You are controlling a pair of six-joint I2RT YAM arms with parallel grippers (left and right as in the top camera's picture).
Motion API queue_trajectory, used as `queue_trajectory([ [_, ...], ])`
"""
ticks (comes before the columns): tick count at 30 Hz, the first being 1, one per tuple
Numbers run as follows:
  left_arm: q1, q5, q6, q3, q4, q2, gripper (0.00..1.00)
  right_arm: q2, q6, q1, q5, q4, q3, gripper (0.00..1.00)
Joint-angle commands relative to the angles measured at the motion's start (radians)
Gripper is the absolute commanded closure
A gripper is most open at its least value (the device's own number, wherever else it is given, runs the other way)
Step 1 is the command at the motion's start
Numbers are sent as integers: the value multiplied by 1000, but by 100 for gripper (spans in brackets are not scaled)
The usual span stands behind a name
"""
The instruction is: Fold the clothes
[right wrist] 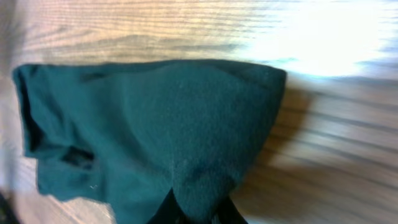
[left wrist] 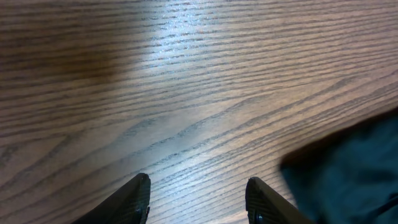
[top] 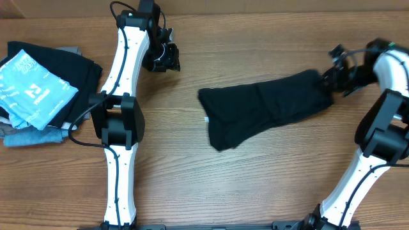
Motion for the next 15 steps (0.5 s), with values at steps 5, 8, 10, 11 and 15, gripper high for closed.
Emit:
queue_trajectory([
  [5,50,-12,-10,18,-1,15,46,-6,1,7,122,-243,380,95],
  [8,59,-12,-10,18,-1,15,46,-6,2,61,178,-286,417,94],
  [10,58,-12,-10,18,0,16,46,-6,3,107,210,-301,417,94],
  [11,58,-12,-10,18,0,16,46,-6,15,138,233,-305,417,93],
  [15,58,-12,-10,18,0,16,45,-6,58,261,340,-320,417,93],
])
